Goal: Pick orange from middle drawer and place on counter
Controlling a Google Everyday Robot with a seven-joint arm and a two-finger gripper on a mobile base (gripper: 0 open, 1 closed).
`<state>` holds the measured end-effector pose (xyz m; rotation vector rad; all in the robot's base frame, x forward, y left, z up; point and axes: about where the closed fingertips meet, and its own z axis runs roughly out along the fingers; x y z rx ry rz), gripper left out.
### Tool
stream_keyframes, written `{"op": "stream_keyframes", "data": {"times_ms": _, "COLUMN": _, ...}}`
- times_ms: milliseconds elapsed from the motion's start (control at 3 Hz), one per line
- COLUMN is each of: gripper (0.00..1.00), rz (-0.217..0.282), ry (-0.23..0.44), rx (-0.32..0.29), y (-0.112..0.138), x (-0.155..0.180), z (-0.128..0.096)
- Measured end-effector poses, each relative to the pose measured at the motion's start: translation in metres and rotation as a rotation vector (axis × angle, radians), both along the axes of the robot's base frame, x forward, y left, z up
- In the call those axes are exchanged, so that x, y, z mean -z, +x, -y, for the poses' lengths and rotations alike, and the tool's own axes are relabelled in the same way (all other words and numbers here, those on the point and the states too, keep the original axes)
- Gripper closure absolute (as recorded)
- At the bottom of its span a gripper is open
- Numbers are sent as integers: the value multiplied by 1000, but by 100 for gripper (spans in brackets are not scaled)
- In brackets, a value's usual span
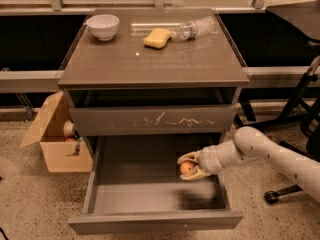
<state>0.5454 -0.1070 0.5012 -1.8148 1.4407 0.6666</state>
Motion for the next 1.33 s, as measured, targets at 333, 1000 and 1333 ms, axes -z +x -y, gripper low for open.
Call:
{"op": "stream_keyframes", "data": {"times_ms": 333, "gripper": 100, "rz": 64, "ry": 34, "rx": -35, "y": -9, "x": -41, "z": 17}}
{"op": "stream_keyframes", "data": {"times_ms": 1000, "gripper": 100, "rz": 68, "ry": 20, "rx": -69, "y": -7, "x": -54, "z": 9}}
{"op": "stream_keyframes", "data": {"times_ms": 1333, "gripper": 100, "rz": 71, "ry": -28, "rx": -131, "y": -7, "x": -95, "z": -4}}
